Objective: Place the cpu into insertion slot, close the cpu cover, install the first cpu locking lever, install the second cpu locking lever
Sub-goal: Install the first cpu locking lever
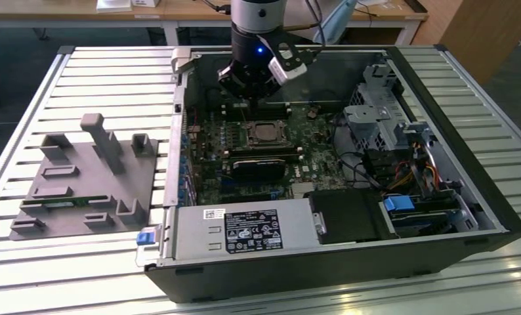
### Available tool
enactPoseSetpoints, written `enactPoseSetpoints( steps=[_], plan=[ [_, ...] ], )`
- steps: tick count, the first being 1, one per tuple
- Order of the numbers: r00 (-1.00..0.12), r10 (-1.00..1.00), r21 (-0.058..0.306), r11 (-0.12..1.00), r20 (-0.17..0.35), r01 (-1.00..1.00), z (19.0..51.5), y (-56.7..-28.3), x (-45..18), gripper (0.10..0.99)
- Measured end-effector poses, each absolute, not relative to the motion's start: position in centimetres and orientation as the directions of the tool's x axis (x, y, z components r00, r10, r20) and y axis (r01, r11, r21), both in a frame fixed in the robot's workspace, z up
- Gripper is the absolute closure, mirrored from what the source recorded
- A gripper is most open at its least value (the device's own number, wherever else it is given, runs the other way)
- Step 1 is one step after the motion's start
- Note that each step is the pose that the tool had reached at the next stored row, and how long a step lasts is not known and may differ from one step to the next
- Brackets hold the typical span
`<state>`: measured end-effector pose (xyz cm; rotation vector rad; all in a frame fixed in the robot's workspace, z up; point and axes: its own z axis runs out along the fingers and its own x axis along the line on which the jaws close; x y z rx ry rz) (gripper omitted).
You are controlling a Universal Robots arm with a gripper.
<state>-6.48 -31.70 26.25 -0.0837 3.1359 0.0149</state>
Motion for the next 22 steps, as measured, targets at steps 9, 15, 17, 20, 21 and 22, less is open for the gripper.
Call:
enactPoseSetpoints(
  steps=[9, 15, 17, 20, 21, 22],
  plan=[
    [-0.999, -0.053, 0.009, 0.999, -0.005, -0.053, 26.24, -31.70, -6.77, 0.980],
    [-0.999, -0.053, 0.009, 0.999, -0.005, -0.053, 26.24, -31.70, -7.00, 0.980],
    [-0.999, -0.053, 0.009, 0.999, -0.005, -0.053, 26.24, -31.70, -7.08, 0.980],
    [-0.999, -0.053, 0.009, 0.999, -0.005, -0.053, 26.24, -31.70, -7.19, 0.980],
    [-0.999, -0.053, 0.009, 0.999, -0.005, -0.053, 26.24, -31.70, -7.23, 0.980],
    [-0.999, -0.053, 0.009, 0.999, -0.005, -0.053, 26.24, -31.70, -7.32, 0.980]
  ],
)
